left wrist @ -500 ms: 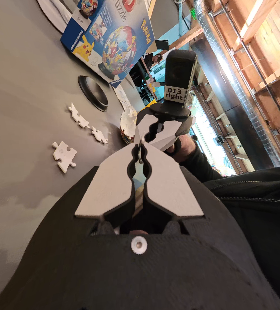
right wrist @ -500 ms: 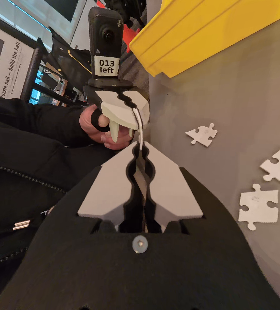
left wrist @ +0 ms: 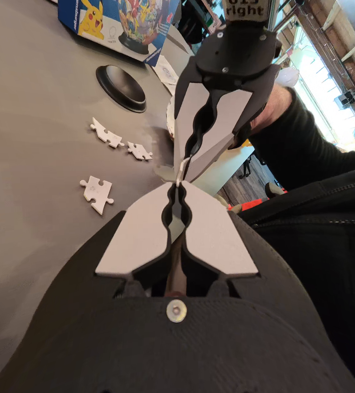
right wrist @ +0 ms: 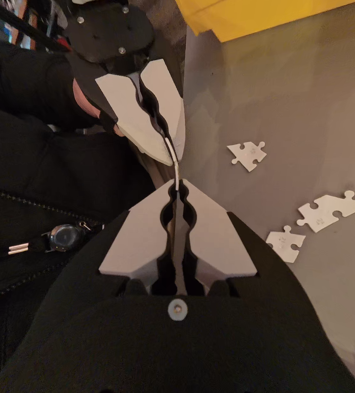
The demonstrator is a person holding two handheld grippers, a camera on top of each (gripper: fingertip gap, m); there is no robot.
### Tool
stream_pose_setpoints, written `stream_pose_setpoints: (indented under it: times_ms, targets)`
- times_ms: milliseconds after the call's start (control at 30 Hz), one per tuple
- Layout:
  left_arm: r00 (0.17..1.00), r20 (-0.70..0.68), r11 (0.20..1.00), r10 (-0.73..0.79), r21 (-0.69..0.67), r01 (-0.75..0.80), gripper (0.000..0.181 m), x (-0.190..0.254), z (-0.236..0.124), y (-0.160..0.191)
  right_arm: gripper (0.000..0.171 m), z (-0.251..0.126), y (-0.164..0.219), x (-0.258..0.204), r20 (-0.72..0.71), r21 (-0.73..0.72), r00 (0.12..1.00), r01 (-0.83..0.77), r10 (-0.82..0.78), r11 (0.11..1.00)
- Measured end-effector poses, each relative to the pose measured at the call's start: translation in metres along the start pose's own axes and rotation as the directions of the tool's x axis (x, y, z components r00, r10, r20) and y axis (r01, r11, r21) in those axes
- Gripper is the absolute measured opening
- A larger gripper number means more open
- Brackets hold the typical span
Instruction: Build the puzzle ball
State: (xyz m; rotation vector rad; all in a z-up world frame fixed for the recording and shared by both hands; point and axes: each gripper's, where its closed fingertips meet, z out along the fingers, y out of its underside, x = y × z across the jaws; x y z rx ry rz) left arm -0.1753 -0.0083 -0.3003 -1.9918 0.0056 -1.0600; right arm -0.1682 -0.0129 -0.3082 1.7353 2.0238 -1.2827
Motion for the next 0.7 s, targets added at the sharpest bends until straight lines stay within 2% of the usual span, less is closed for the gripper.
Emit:
stream_pose_setpoints:
  times_ms: [167, 233, 300, 433, 567, 700]
  targets:
    - [0.995, -0.037, 0.993, -0.095, 0.063, 0.098, 0.002, 0.000, -0.003, -0.003, 0.000, -0.001, -0.006, -0.001, -0.006, 0.011, 1.000, 0.005, -0.005, 1.000]
    - [0.989, -0.053, 0.989, -0.139, 0.043, 0.141, 0.002, 0.001, -0.001, 0.003, 0.000, 0.002, 0.000, -0.001, 0.000, -0.022, 1.000, 0.006, -0.005, 1.000]
    - [0.997, 0.005, 0.996, -0.083, 0.012, 0.083, 0.002, -0.003, -0.002, 0.009, 0.000, 0.005, 0.004, 0.002, -0.008, -0.057, 1.000, -0.003, 0.003, 0.998]
    - [0.988, 0.143, 0.998, 0.057, -0.040, -0.052, 0.004, -0.021, -0.012, 0.008, 0.000, 0.010, 0.018, 0.020, -0.069, -0.221, 0.998, -0.009, -0.007, 0.975]
    - [0.968, 0.180, 0.981, 0.174, -0.116, -0.154, 0.007, -0.026, -0.012, 0.009, 0.000, 0.020, 0.023, 0.037, -0.089, -0.346, 0.996, -0.043, 0.012, 0.937]
    - [0.922, 0.200, 0.931, 0.331, -0.226, -0.285, 0.006, -0.029, -0.003, 0.019, 0.000, 0.030, 0.028, 0.047, -0.087, -0.431, 0.996, -0.063, 0.028, 0.900]
